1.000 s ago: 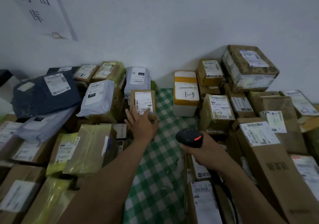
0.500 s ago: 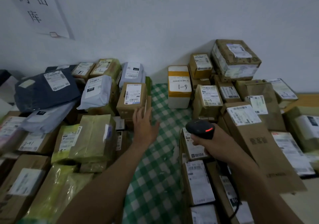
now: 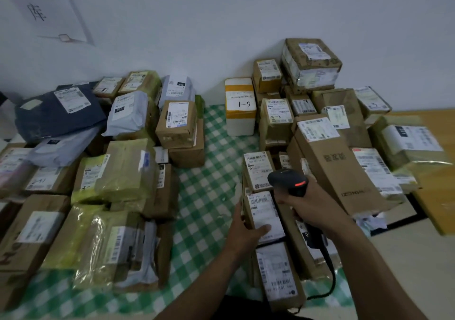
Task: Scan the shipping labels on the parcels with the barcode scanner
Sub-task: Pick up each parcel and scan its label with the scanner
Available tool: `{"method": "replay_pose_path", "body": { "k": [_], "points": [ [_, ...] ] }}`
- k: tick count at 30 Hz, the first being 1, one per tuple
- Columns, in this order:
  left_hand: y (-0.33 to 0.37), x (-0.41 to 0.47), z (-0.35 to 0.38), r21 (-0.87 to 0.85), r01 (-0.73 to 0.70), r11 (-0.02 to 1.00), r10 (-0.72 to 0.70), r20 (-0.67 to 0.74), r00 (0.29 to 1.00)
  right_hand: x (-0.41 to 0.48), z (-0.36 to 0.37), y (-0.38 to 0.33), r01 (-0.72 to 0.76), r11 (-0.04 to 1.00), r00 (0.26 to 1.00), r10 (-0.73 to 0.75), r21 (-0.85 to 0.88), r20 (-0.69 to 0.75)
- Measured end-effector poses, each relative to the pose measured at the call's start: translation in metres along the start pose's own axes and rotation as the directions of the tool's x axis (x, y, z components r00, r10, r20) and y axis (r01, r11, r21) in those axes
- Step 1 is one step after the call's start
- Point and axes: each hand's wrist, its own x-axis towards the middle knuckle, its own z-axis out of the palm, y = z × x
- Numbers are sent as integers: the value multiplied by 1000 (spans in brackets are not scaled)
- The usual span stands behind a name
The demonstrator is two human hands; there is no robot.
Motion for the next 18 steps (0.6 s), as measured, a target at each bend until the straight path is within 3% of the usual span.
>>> {"method": "replay_pose_path", "body": {
  "k": [13,18],
  "points": [
    [-11,-6,-10,-345,109,932,-133,-44,990,-5,20,49,-65,994,997,67,85,-27],
    [7,-10,-30,-418,22,908,-81,-126,989,-2,20,41,-32,997,998,35,66,-49]
  ]
}}
